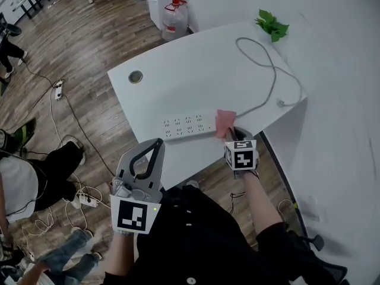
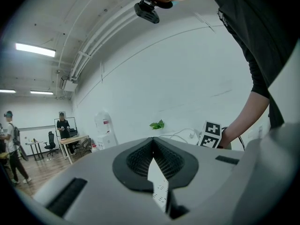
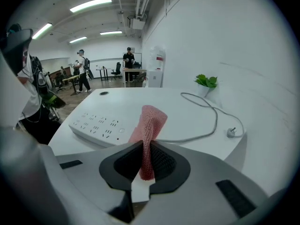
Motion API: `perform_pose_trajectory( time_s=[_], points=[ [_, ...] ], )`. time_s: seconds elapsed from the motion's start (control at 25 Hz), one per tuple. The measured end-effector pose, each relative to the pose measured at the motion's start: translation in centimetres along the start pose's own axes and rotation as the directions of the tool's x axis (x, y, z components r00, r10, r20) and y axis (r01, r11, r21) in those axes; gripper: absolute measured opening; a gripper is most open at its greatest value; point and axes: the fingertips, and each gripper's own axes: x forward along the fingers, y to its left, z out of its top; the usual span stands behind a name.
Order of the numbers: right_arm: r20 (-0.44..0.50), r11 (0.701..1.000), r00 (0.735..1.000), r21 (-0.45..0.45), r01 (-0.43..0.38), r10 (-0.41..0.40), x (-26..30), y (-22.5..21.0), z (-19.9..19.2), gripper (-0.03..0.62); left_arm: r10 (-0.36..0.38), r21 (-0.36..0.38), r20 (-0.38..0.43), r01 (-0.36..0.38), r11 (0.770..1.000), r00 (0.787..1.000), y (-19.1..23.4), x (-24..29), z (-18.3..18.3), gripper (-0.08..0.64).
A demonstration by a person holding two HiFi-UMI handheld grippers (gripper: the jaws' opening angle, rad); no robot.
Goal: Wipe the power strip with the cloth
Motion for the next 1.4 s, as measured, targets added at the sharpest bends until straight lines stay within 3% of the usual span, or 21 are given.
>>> perform_pose_trajectory(
  time_s=[0.28, 0.68, 1.12, 1.4],
  points=[
    [0.145, 0.999, 0.989, 0.024, -0.030, 0.026, -4.3, 0.8, 4.3, 0.061, -0.026, 0.025, 0.023, 0.026, 0.999, 0.999, -0.3, 0.7, 1.5, 0.014],
    [0.325, 0.996, 0.942, -0.019, -0.085, 0.087, -10.6, 3.7, 9.6, 0.061, -0.048, 0.046, 0.065, 0.045, 0.998, 0.997, -0.2, 1.5, 3.0, 0.014],
    [0.442, 0.992, 0.889, -0.076, -0.097, 0.121, -15.6, 6.4, 12.6, 0.061, -0.066, 0.062, 0.076, 0.062, 0.996, 0.995, 0.1, 1.3, 3.2, 0.014],
    [0.460, 0.993, 0.881, -0.084, -0.087, 0.116, -16.5, 6.9, 12.9, 0.061, -0.074, 0.053, 0.077, 0.070, 0.996, 0.994, 0.1, 1.3, 3.0, 0.014]
  ],
)
